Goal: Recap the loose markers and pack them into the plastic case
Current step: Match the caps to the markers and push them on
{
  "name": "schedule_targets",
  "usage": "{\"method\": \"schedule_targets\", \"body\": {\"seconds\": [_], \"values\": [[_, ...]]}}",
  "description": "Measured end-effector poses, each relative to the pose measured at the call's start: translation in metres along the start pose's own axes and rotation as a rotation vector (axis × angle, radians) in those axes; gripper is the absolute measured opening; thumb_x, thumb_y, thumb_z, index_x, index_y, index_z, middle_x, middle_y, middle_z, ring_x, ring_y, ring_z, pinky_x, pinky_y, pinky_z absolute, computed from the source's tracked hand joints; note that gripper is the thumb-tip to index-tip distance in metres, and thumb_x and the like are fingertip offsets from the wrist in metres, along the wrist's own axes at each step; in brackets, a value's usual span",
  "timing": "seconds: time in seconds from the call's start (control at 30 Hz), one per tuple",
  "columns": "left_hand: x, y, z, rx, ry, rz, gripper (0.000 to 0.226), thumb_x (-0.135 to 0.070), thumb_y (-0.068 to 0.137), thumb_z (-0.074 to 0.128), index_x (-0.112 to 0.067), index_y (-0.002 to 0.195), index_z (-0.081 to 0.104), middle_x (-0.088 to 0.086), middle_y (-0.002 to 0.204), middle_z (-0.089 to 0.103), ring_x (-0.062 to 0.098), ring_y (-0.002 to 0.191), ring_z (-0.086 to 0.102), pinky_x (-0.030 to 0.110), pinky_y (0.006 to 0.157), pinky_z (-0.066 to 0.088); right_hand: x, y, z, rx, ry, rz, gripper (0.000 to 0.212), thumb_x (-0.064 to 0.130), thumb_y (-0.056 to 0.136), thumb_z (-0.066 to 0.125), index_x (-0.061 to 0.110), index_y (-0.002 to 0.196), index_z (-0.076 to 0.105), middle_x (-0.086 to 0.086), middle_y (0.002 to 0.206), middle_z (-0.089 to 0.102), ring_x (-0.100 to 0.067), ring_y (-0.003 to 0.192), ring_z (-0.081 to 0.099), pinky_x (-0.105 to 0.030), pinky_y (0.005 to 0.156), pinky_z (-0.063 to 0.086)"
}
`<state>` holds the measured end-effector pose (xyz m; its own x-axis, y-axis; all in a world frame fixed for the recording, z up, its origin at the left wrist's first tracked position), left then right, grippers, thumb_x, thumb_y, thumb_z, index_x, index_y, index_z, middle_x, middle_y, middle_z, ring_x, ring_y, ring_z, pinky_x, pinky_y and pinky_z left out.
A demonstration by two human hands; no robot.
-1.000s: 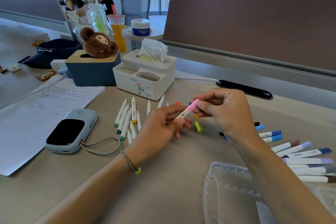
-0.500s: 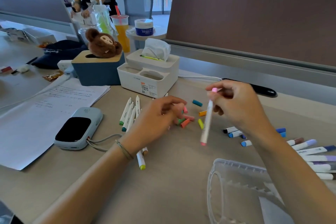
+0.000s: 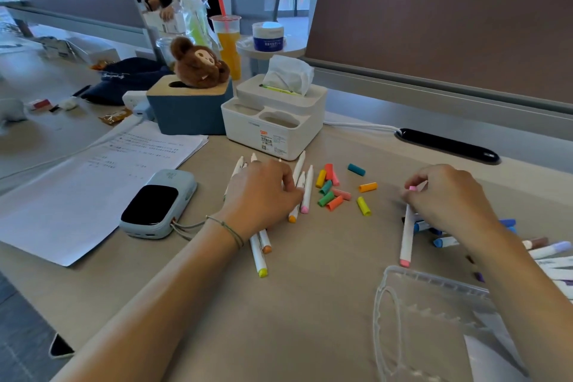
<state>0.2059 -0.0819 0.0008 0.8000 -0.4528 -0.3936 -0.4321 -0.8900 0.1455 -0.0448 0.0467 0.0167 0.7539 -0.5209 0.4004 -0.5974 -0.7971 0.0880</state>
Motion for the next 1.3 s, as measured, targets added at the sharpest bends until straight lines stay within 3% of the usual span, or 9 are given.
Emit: {"method": "schedule_targets", "body": {"seconds": [0.17,0.4,0.47,0.57,0.73,0.87,0.97,1.17,1.3], "values": [[-0.009,-0.004,0.004,0.043,0.119,0.016,0.028,-0.058,0.081,0.068,-0.030,0.084,0.066,-0.009,0.084,0.063,0.013,0.082,0.060,0.027,0.063,0.046,0.004,-0.005,-0.003,0.012,-0.019,0.008,0.006,0.029,0.092,0.068,0.026,0.091,0.073,0.002,0.084,0.066,-0.022,0.079,0.062,-0.040,0.073,0.059],[-0.025,-0.006,-0.001,0.035,0.367,0.061,0.042,-0.061,0.084,0.066,-0.021,0.091,0.059,-0.004,0.075,0.047,0.018,0.077,0.049,0.031,0.064,0.039,0.033,-0.010,0.002,0.065,0.048,-0.127,0.011,0.031,0.097,0.065,0.025,0.101,0.074,0.007,0.084,0.063,-0.010,0.078,0.056,-0.029,0.066,0.042],[-0.024,-0.006,-0.001,0.066,0.314,0.054,0.042,-0.061,0.083,0.067,-0.021,0.087,0.056,-0.005,0.072,0.044,0.017,0.077,0.050,0.030,0.064,0.039,0.040,-0.014,-0.001,0.068,0.071,-0.172,0.009,0.030,0.097,0.065,0.027,0.098,0.073,0.010,0.079,0.061,-0.009,0.077,0.056,-0.027,0.062,0.040],[-0.012,-0.004,0.002,0.141,0.103,-0.026,0.039,-0.055,0.081,0.072,-0.017,0.084,0.068,0.000,0.077,0.061,0.017,0.078,0.061,0.031,0.066,0.052,0.046,-0.017,-0.004,0.050,0.077,-0.212,0.009,0.026,0.098,0.064,0.026,0.099,0.073,0.010,0.077,0.060,-0.008,0.075,0.056,-0.023,0.059,0.037],[-0.001,-0.002,-0.002,0.204,-0.326,-0.076,0.029,-0.034,0.087,0.067,-0.008,0.075,0.074,0.004,0.063,0.073,0.018,0.052,0.067,0.028,0.057,0.058,0.064,0.008,0.005,0.091,0.042,-0.250,0.010,0.020,0.093,0.069,0.029,0.090,0.073,0.007,0.082,0.066,-0.012,0.080,0.062,-0.030,0.068,0.050],[-0.003,-0.001,-0.001,0.222,-0.381,-0.033,0.029,-0.030,0.087,0.066,-0.002,0.078,0.071,0.012,0.070,0.073,0.013,0.049,0.060,0.037,0.064,0.058,0.083,0.027,0.027,0.149,-0.045,-0.297,0.015,0.015,0.086,0.072,0.028,0.090,0.077,0.008,0.087,0.071,-0.012,0.081,0.066,-0.040,0.078,0.060],[-0.003,-0.001,0.002,0.238,-0.442,-0.038,0.033,-0.031,0.091,0.061,-0.002,0.079,0.072,0.012,0.067,0.072,0.007,0.039,0.054,0.030,0.053,0.052,0.099,0.036,0.045,0.161,-0.033,-0.302,0.011,0.020,0.089,0.071,0.024,0.097,0.078,0.004,0.087,0.073,-0.014,0.077,0.070,-0.039,0.078,0.062],[0.000,0.000,0.005,0.301,-0.572,-0.053,0.030,-0.028,0.093,0.060,-0.007,0.079,0.076,0.010,0.060,0.069,0.018,0.052,0.060,0.027,0.057,0.050,0.114,0.043,0.062,0.197,-0.165,-0.331,0.013,0.027,0.084,0.080,0.018,0.094,0.078,-0.001,0.086,0.072,-0.016,0.077,0.066,-0.031,0.068,0.055],[-0.002,-0.001,0.006,0.317,-0.592,-0.052,0.026,-0.027,0.091,0.063,-0.007,0.081,0.076,0.008,0.061,0.070,0.013,0.050,0.059,0.021,0.052,0.045,0.112,0.043,0.065,0.230,-0.143,-0.339,0.016,0.027,0.082,0.082,0.021,0.095,0.075,0.000,0.089,0.070,-0.015,0.079,0.065,-0.034,0.074,0.058]]}}
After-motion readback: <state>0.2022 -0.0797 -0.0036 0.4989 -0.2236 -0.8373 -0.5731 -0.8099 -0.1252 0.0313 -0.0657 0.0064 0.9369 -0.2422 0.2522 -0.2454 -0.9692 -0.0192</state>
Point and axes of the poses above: each hand's wrist, its own y-axis towards the middle knuckle, its own z-axis out of the palm, x = y × z, the point moved 5 cm from there along y, towards the middle knuckle
